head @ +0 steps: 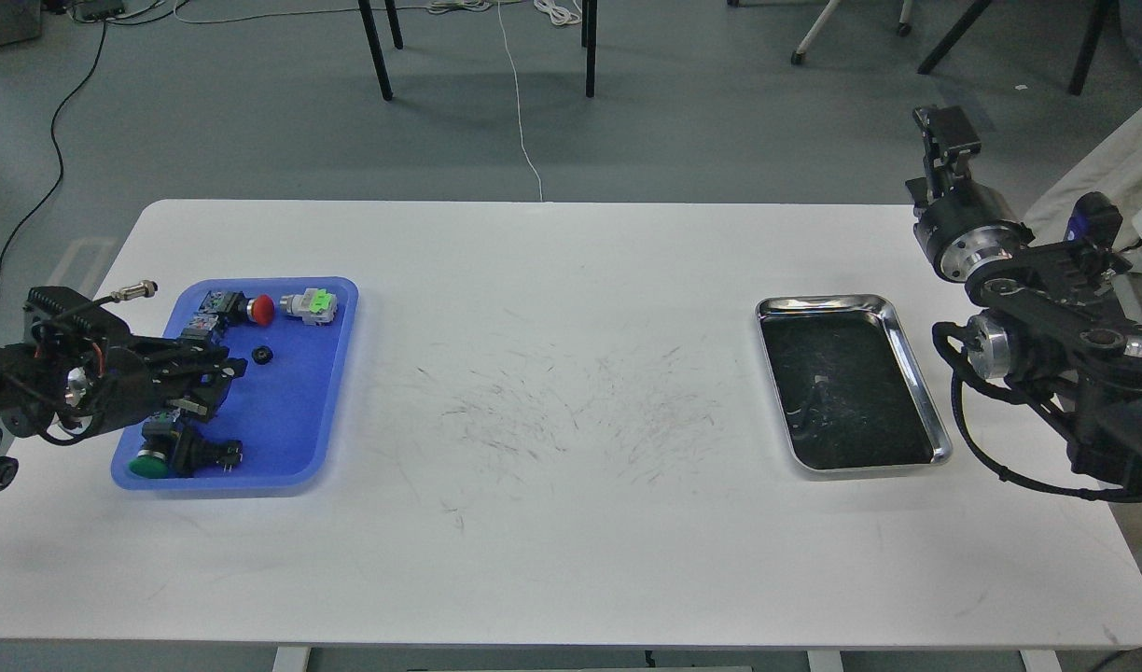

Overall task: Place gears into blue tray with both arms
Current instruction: 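Lower the gear onto the part in the blue tray and open the left gripper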

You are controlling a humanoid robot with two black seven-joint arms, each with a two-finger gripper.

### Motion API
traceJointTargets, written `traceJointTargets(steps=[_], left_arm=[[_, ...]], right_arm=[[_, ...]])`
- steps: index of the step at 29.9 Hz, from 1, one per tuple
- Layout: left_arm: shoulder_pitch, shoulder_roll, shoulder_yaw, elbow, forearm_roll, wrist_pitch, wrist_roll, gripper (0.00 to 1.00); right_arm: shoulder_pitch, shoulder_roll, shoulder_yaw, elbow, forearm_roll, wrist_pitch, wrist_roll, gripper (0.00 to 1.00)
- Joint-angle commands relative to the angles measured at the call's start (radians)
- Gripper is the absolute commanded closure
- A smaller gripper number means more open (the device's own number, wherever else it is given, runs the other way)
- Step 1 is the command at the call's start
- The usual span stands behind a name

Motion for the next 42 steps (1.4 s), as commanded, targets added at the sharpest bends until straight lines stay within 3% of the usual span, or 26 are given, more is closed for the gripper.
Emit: traceJointTargets(steps=[1,20,37,42], left_arm=[[0.017,-0.003,-0.002,-0.001,0.000,0.002,0.000,0.90],[0.054,-0.015,-0.006,-0.001,-0.009,0.012,0.000,0.89],[0.054,-0.013,-0.022,-0.002,-0.016,0.009,0.000,0.76],[0.056,-0.009,-0.038,-0.004,-0.020,0.008,0.000,0.69]], right_arm=[[-0.001,0.000,0.000,0.000,-0.003,0.000,0.000,0.06],[-0.008,0.000,0.000,-0.002,-0.003,-0.003,0.000,0.06],[-0.011,0.001,0.000,0.000,-0.003,-0.003,0.000,0.06],[-0.017,0.001,0.000,0.000,-0.003,-0.005,0.000,0.06]])
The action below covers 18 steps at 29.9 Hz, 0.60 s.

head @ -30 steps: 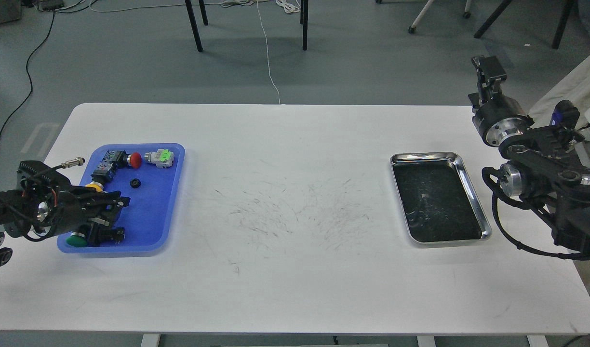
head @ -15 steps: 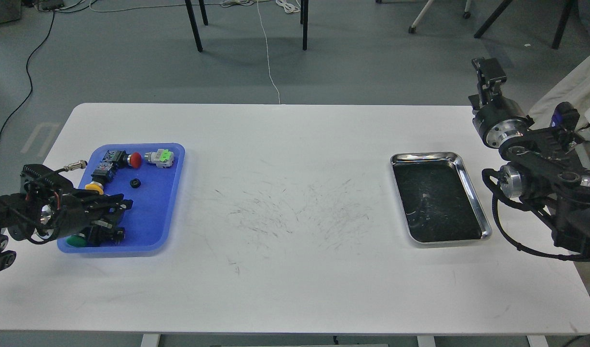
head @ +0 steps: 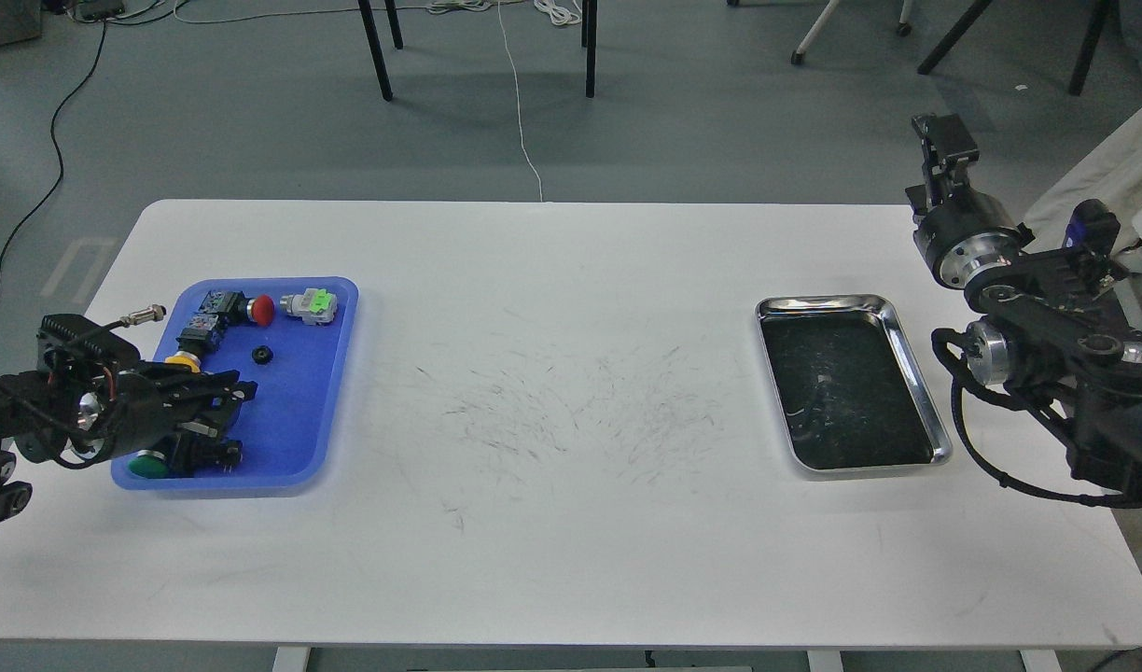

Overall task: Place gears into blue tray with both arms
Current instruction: 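Lower the gear onto the part in the blue tray and open the left gripper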

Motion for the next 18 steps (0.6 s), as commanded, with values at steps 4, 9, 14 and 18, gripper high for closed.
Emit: traceJointTargets(steps=[4,9,14,18], left_arm=[[0.001,0.008,-0.009,-0.011,-0.009,0.000,0.000,0.65],[0.003,0.013,-0.011,-0.014,-0.016,0.000,0.000,0.63],[0.000,0.029,-0.071,-0.015,-0.088,-0.010,0.000,0.57],[-0.009,0.066,-0.153,-0.014,-0.183,-0.054,0.000,0.51]], right_arm=[[-0.001,0.000,0.000,0.000,0.000,-0.001,0.000,0.06],[-0.001,0.000,0.000,0.000,0.000,-0.004,0.000,0.06],[-0.001,0.000,-0.001,0.003,0.000,-0.006,0.000,0.06],[-0.009,-0.001,-0.001,0.011,0.000,-0.009,-0.001,0.05]])
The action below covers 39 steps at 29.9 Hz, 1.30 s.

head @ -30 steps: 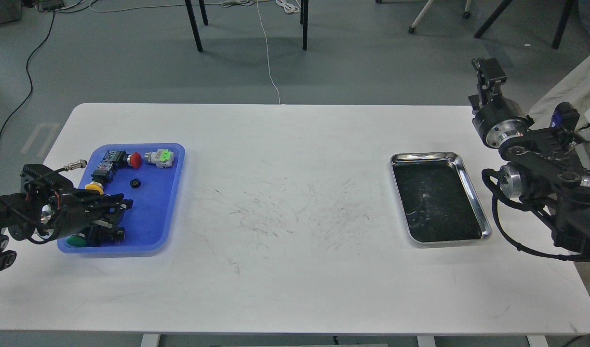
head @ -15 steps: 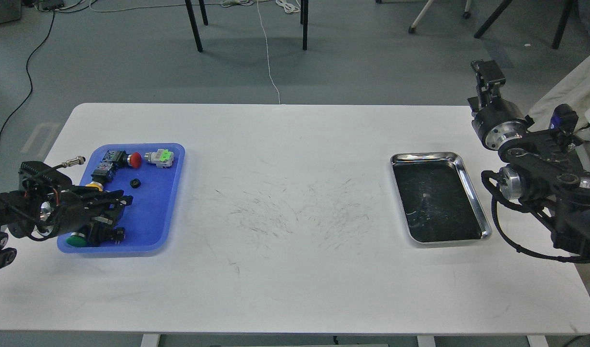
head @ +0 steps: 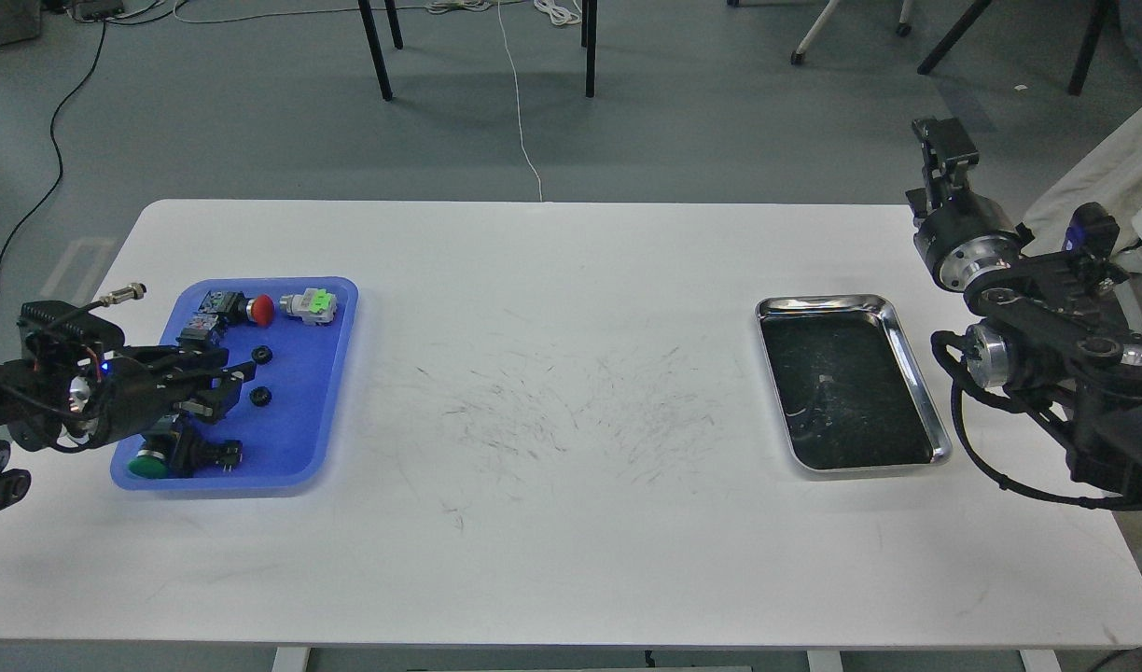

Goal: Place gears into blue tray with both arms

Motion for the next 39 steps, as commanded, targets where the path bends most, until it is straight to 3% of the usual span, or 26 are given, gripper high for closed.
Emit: traceJointTargets(steps=[1,8,18,20,22,23,29,33,39], left_arm=[[-0.010,0.032,-0.091,0.001,-0.092,-0.058,0.000,0.50],[-0.003,0.110,-0.353,0.001,-0.267,-0.257,0.000,0.49],[-0.001,0.156,-0.395,-0.002,-0.670,-0.305,0.000,0.41],[-0.006,0.180,-0.398,-0.017,-0.756,-0.306,0.000,0.31],[-0.007,0.191,-0.401,-0.009,-0.854,-0.299,0.000,0.07],[-0.009,0.190,-0.402,-0.006,-0.889,-0.297,0.000,0.01],[-0.015,0.185,-0.419,-0.017,-0.937,-0.335,0.000,0.01],[-0.016,0.142,-0.459,0.032,-0.945,-0.502,0.000,0.01],[-0.032,0.033,-0.520,0.199,-0.949,-0.593,0.000,0.01]], right_arm=[[-0.005,-0.002,-0.005,0.006,0.000,-0.002,-0.001,0.05],[-0.002,-0.014,-0.007,0.010,0.003,-0.002,-0.001,0.05],[-0.003,-0.080,0.030,0.057,0.006,0.035,-0.009,0.04],[-0.006,-0.100,0.056,0.098,0.014,0.050,-0.009,0.04],[-0.022,-0.120,0.070,0.138,0.021,0.052,-0.012,0.04],[-0.025,-0.127,0.073,0.148,0.025,0.052,-0.014,0.04],[-0.063,-0.172,0.093,0.235,0.061,0.055,-0.014,0.04],[-0.095,-0.207,0.114,0.307,0.071,0.055,-0.012,0.04],[-0.109,-0.201,0.116,0.361,0.064,0.056,-0.006,0.03]])
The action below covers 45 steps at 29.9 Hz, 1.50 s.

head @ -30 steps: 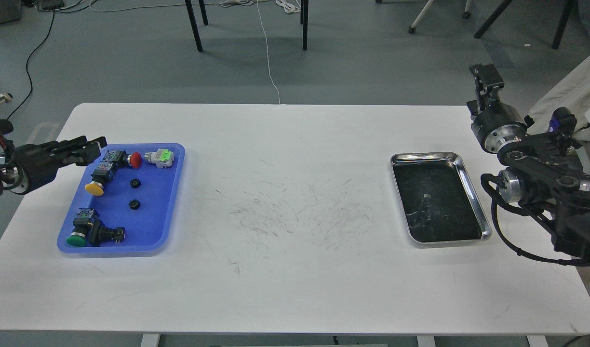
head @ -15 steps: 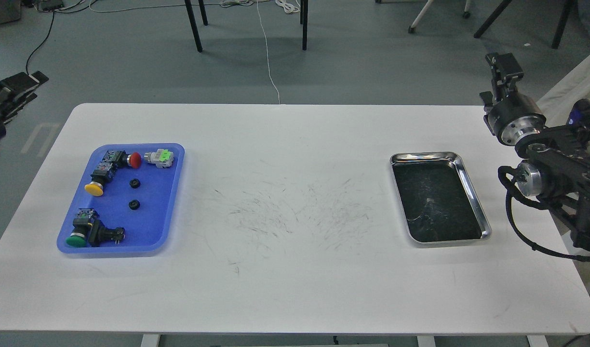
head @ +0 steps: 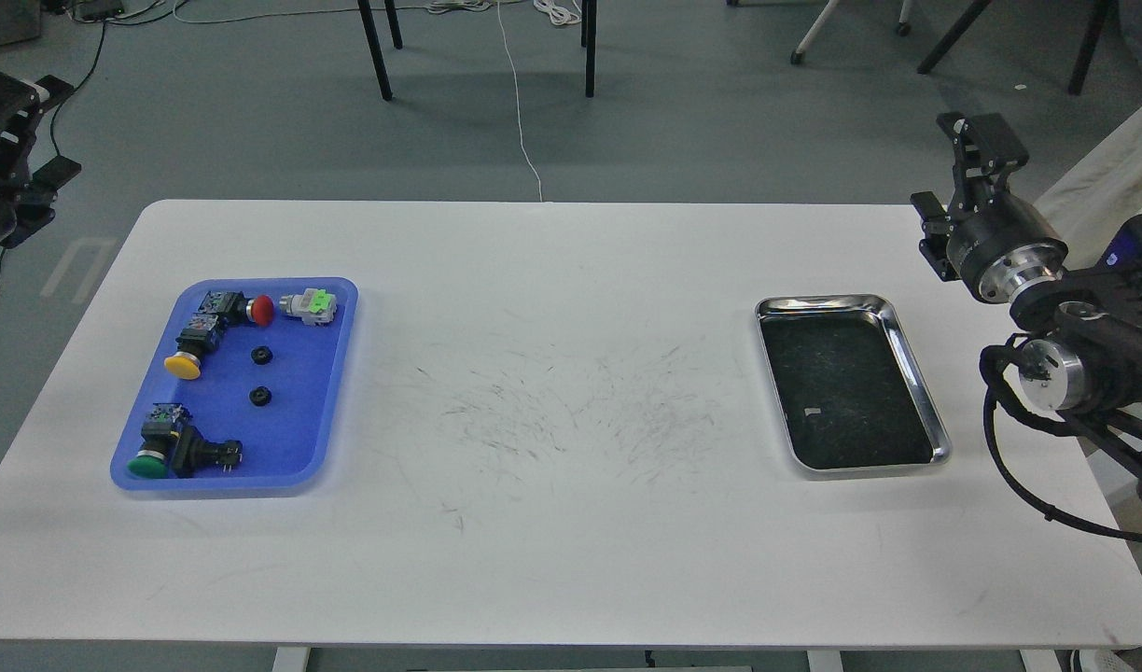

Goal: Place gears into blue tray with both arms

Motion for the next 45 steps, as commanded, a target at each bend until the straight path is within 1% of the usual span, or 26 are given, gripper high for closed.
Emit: traceJointTargets(steps=[1,3,7,10,12,16,21,25,30,32,33,34,35,36,37,39,40,43,45], left_arm=[[-0.005,-0.060,-0.062,0.112,-0.004,-0.073,0.000,0.01],[0.003,-0.080,-0.124,0.144,-0.035,-0.172,0.000,0.01],[0.010,-0.086,-0.220,0.184,-0.127,-0.172,0.000,0.01],[0.015,-0.100,-0.237,0.230,-0.167,-0.172,0.000,0.01],[0.021,-0.108,-0.228,0.233,-0.175,-0.172,0.000,0.01],[0.066,-0.135,-0.237,0.284,-0.178,-0.172,0.000,0.01],[0.078,-0.178,-0.238,0.296,-0.192,-0.172,0.000,0.01],[0.093,-0.208,-0.240,0.295,-0.285,-0.172,0.012,0.01],[0.095,-0.240,-0.241,0.293,-0.319,-0.172,0.013,0.02],[0.102,-0.244,-0.243,0.293,-0.330,-0.172,0.013,0.02],[0.113,-0.249,-0.240,0.293,-0.331,-0.172,0.016,0.01],[0.121,-0.252,-0.241,0.291,-0.333,-0.172,0.031,0.01],[0.124,-0.255,-0.243,0.288,-0.334,-0.172,0.062,0.01],[0.124,-0.257,-0.244,0.290,-0.337,-0.172,0.090,0.01],[0.124,-0.255,-0.247,0.290,-0.345,-0.172,0.119,0.01],[0.126,-0.264,-0.264,0.293,-0.359,-0.172,0.172,0.01],[0.122,-0.267,-0.277,0.287,-0.366,-0.172,0.191,0.01],[0.124,-0.264,-0.318,0.275,-0.396,-0.172,0.205,0.01],[0.127,-0.266,-0.320,0.265,-0.397,-0.172,0.217,0.01]], right_arm=[[0.001,0.015,-0.012,0.007,-0.005,0.001,0.001,0.03],[0.009,0.021,-0.018,0.004,-0.007,0.001,0.001,0.03],[0.026,0.022,-0.018,0.003,0.000,-0.001,-0.002,0.03],[0.030,0.022,-0.018,-0.006,0.010,-0.004,-0.007,0.03],[0.030,0.024,-0.018,-0.006,0.042,-0.005,-0.007,0.03],[0.035,0.022,-0.020,-0.008,0.139,-0.004,-0.005,0.03],[0.033,0.022,-0.017,-0.008,0.151,-0.004,-0.005,0.02],[0.038,0.039,-0.011,-0.017,0.156,-0.005,-0.007,0.01],[0.067,0.078,-0.018,-0.043,0.280,0.001,-0.008,0.01],[0.093,0.099,-0.018,-0.074,0.320,0.001,-0.025,0.01],[0.107,0.113,-0.018,-0.092,0.328,0.001,-0.048,0.01],[0.118,0.121,-0.017,-0.106,0.331,0.002,-0.077,0.01],[0.125,0.128,-0.014,-0.115,0.332,0.007,-0.112,0.01],[0.125,0.136,-0.008,-0.121,0.331,0.017,-0.131,0.01],[0.127,0.145,-0.001,-0.129,0.331,0.033,-0.141,0.01],[0.128,0.165,0.006,-0.147,0.331,0.062,-0.143,0.01],[0.128,0.177,0.014,-0.161,0.331,0.074,-0.145,0.01],[0.124,0.200,0.052,-0.180,0.332,0.103,-0.149,0.01],[0.122,0.208,0.066,-0.181,0.332,0.111,-0.149,0.01]])
